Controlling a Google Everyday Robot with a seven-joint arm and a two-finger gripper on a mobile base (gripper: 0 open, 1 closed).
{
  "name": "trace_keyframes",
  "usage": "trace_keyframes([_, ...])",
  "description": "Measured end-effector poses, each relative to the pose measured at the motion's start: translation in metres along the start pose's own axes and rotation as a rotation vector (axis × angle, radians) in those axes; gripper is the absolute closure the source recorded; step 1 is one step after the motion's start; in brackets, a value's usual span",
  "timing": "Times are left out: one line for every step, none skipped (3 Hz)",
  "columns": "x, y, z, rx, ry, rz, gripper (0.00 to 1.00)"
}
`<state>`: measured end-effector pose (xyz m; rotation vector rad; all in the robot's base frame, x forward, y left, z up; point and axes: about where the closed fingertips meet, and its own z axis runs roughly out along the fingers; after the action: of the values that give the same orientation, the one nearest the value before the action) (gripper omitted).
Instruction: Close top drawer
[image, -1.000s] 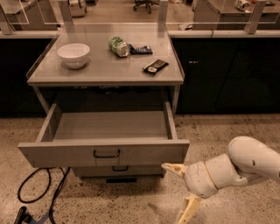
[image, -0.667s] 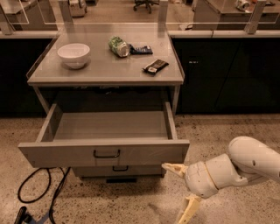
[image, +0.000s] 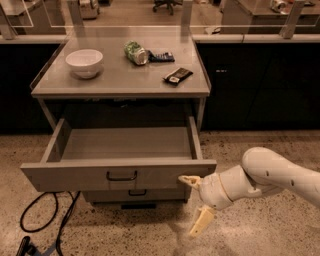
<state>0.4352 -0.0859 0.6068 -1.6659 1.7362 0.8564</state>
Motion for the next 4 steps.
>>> trace_keyframes([-0.003,-0.036,0.005,0.061,0.020,0.016,0.00])
trace_keyframes([-0.009,-0.068,-0.003,0.151,0.065,0.037,0.00])
trace_keyframes([-0.028,-0.112,-0.009,0.257,0.122,0.054,0.00])
trace_keyframes([-0.052,-0.145,0.003,0.301,0.122,0.076,0.00])
